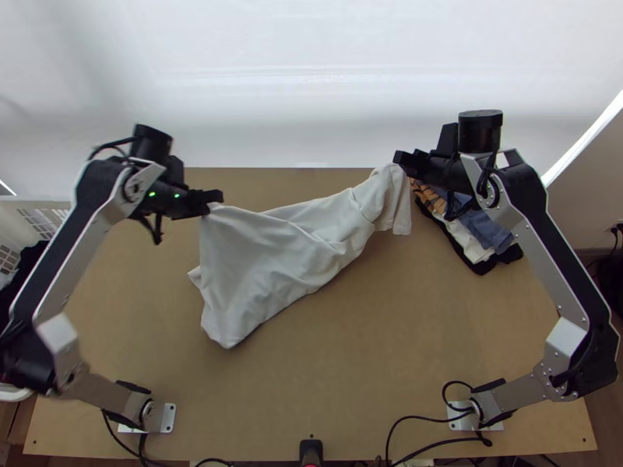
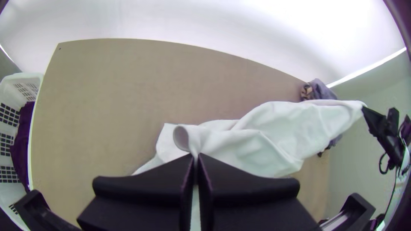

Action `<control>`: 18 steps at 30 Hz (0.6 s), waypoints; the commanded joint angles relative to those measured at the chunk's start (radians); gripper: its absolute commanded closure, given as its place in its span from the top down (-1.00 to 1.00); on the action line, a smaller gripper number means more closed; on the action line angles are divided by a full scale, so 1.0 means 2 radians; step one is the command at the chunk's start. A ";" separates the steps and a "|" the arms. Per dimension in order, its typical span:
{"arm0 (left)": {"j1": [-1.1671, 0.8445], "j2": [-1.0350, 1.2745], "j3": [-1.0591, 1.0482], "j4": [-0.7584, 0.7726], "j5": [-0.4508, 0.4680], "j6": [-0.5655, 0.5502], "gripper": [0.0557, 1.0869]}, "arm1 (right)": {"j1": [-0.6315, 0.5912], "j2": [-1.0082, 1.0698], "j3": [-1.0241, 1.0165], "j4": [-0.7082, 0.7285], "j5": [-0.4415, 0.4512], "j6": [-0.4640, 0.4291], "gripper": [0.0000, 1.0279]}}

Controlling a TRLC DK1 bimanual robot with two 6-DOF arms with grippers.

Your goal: Fold the t-shirt

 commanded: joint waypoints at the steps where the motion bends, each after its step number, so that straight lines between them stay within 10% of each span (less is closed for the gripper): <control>1: -0.028 -0.033 -0.017 -0.043 0.010 -0.021 -0.92 | -0.003 0.011 0.008 0.010 -0.001 0.011 -0.94; 18: -0.233 -0.087 -0.200 -0.093 0.031 -0.018 -0.92 | -0.008 0.017 0.009 0.007 -0.001 0.014 -0.94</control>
